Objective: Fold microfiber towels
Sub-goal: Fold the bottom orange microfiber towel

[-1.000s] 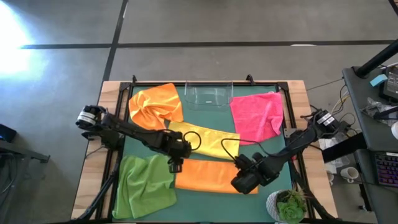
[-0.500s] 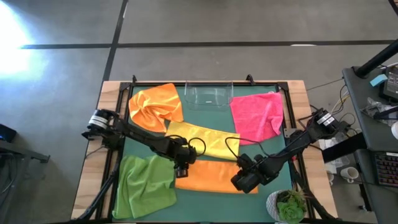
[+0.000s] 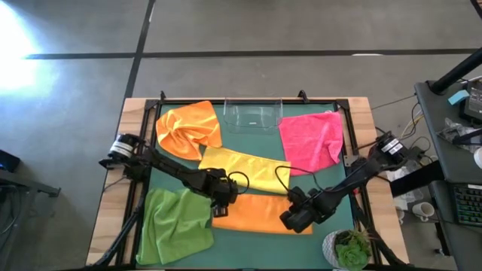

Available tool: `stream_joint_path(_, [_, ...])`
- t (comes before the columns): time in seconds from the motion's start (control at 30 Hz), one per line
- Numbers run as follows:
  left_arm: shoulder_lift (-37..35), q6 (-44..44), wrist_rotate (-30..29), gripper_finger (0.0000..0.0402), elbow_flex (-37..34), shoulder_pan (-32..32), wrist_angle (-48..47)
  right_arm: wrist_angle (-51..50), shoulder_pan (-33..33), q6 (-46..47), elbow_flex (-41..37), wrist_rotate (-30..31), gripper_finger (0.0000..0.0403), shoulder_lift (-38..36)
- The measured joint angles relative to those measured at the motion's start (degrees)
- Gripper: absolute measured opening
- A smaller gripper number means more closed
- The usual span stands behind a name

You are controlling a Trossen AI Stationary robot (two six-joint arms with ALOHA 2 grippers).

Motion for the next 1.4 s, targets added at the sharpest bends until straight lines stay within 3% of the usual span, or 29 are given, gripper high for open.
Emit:
stream_joint_path(0.23, [0.1, 0.0, -5.7, 0.0171, -0.8, 1.5, 1.5, 4.9, 0.1, 0.3, 3.4, -1.9, 0.0013, 5.0])
stream_joint_path(0.6, [0.0, 5.5, -11.7, 0.0171, -1.3, 8.9, 1.1, 5.9, -0.1, -1.8, 14.3, -4.0, 0.0009, 13.0])
stream_joint_path(0.9, [-3.1, 6.5, -5.6, 0.0171, -1.7, 9.7, -1.0, 1.3, 0.3, -5.9, 20.3, -1.6, 0.0008, 14.4])
stream_joint_path(1.13, [-8.5, 5.8, -4.9, 0.0171, -1.7, 7.6, -4.3, -3.2, 0.5, -7.5, 21.7, -1.1, 0.0008, 13.1])
stream_joint_path(1.4, [-13.0, -2.6, -0.8, 0.0171, -1.7, 3.4, -2.1, -6.0, 0.7, -9.9, 22.3, 0.5, 0.0008, 9.4])
